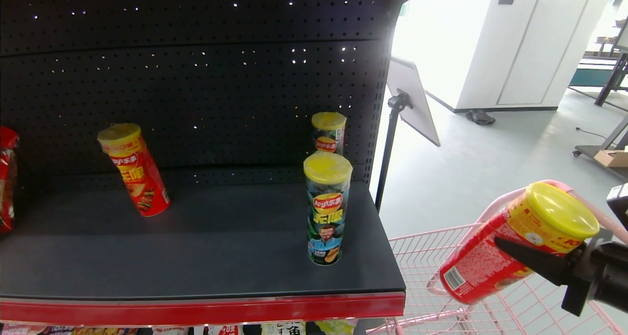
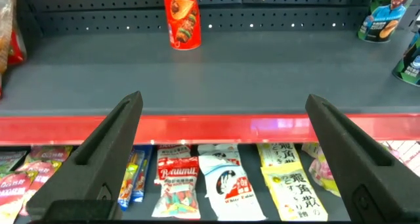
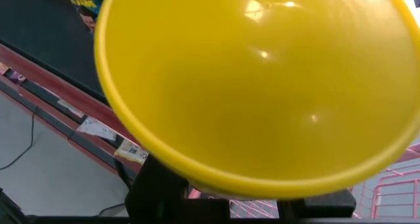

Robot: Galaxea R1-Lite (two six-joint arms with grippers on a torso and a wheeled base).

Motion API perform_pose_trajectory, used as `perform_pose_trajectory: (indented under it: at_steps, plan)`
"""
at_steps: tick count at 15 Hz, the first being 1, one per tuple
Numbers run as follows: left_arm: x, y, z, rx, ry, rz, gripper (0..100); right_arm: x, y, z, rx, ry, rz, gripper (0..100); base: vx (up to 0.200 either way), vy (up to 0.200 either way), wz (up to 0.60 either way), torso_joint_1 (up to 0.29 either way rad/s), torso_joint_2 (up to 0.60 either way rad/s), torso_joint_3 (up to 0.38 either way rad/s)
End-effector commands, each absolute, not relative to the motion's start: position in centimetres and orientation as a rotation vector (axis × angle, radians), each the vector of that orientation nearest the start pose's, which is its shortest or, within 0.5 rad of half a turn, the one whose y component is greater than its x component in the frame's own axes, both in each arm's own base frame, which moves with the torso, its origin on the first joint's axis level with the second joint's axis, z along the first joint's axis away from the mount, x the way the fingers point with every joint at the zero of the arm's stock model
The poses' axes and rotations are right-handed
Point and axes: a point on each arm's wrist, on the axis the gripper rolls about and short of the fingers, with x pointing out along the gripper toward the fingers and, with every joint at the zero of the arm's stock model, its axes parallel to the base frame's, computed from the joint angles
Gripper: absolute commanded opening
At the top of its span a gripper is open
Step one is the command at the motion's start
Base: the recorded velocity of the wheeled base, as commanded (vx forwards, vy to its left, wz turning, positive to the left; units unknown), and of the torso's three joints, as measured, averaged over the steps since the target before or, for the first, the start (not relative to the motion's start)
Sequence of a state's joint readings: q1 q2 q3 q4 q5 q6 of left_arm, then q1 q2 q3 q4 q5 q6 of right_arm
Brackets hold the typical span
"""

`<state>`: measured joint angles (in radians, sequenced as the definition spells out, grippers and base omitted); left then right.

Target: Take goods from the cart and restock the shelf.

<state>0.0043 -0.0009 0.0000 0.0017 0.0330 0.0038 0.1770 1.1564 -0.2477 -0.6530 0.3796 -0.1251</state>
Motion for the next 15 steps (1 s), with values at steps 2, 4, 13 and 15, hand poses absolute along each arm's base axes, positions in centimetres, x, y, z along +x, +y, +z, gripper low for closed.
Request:
perform_pose_trajectory:
  at_steps: [2, 4, 13, 15]
  plan:
    - [-2.3, 0.1, 7.5, 0.003, 0.002, 0.038, 100, 14.0, 3.3, 15.8, -0.096, 0.220, 0.566, 0, 0.000, 0.200, 0.00, 0.002, 0.00, 0.005]
    - [-2.3, 0.1, 7.5, 0.003, 0.002, 0.038, 100, 13.9, 3.3, 15.9, -0.096, 0.214, 0.564, 0, 0.000, 0.200, 0.00, 0.015, 0.00, -0.002]
    - [-2.3, 0.1, 7.5, 0.003, 0.002, 0.038, 100, 10.8, 3.8, 16.5, -0.161, 0.126, 0.663, 0, 0.000, 0.156, 0.00, 0.000, 0.00, 0.002]
    - [-2.3, 0.1, 7.5, 0.003, 0.002, 0.038, 100, 8.8, 3.6, 16.2, -0.167, 0.164, 0.696, 0, 0.000, 0.000, 0.00, 0.000, 0.00, 0.000]
